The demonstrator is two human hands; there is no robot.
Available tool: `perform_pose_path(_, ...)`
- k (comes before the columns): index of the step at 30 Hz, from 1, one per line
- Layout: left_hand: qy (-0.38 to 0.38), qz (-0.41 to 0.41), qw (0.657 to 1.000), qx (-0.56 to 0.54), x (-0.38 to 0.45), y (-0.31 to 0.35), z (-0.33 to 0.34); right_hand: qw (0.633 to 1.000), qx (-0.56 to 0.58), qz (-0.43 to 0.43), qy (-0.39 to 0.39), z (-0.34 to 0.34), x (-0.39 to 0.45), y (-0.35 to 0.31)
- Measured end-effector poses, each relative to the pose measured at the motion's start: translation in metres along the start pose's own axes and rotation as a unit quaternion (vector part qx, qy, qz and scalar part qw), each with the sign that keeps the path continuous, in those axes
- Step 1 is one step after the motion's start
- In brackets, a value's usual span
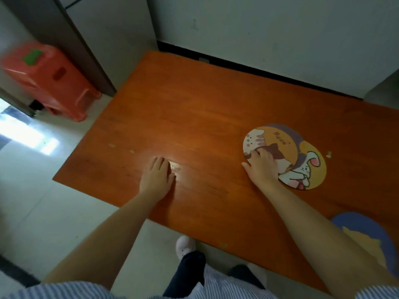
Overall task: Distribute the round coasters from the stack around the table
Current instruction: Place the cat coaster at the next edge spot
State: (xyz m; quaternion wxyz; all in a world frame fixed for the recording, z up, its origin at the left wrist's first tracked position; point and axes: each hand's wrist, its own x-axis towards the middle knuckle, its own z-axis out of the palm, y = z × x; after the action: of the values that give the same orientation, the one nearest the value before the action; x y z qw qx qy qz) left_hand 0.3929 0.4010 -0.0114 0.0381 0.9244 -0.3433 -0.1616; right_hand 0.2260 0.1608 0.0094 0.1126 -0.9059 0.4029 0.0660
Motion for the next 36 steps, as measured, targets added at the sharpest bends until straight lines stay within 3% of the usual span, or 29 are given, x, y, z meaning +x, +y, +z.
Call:
perform_pose_path(4, -0.009, 0.037, 0.999, 0.022, 0.008, -0.026, 0.015, 0.999, -0.027, 0.020, 0.028, 0.004, 0.003, -0.003)
perform_pose_path(9, 0.014, 0.046, 0.999, 0.021, 0.005, -0.030, 0.021, 0.991, -0.124, -0.046, 0.004, 0.002, 0.003, -0.006)
perform_pose_path(11, 0.015, 0.046, 0.999, 0.016, 0.005, -0.029, 0.020, 0.995, -0.091, -0.026, 0.022, -0.001, 0.003, -0.007)
perform_pose_path(15, 0.012, 0.042, 0.999, 0.014, 0.005, -0.030, 0.021, 0.991, 0.084, 0.024, 0.098, -0.013, 0.000, -0.016)
perform_pose_path(19, 0.040, 0.042, 0.997, -0.051, 0.003, -0.025, 0.012, 0.964, 0.153, -0.176, 0.129, -0.018, -0.040, -0.043)
perform_pose_path(21, 0.064, 0.044, 0.989, -0.124, 0.002, -0.021, 0.000, 0.956, 0.101, -0.261, 0.088, -0.008, -0.063, -0.054)
perform_pose_path(23, 0.032, 0.001, 0.972, -0.232, 0.003, -0.015, -0.011, 0.952, 0.114, -0.285, -0.007, 0.006, -0.080, -0.066)
perform_pose_path(26, -0.104, -0.103, 0.912, -0.383, 0.005, -0.006, -0.021, 0.953, 0.132, -0.247, -0.115, 0.027, -0.096, -0.076)
perform_pose_path(29, -0.179, -0.126, 0.867, -0.449, 0.004, 0.003, -0.023, 0.960, 0.129, -0.204, -0.141, 0.031, -0.102, -0.079)
perform_pose_path(33, -0.191, -0.111, 0.871, -0.439, 0.000, 0.003, -0.019, 0.971, 0.129, -0.161, -0.123, 0.030, -0.113, -0.081)
perform_pose_path(36, -0.173, -0.068, 0.899, -0.397, -0.006, -0.004, -0.014, 0.987, 0.151, 0.058, -0.003, 0.029, -0.116, -0.079)
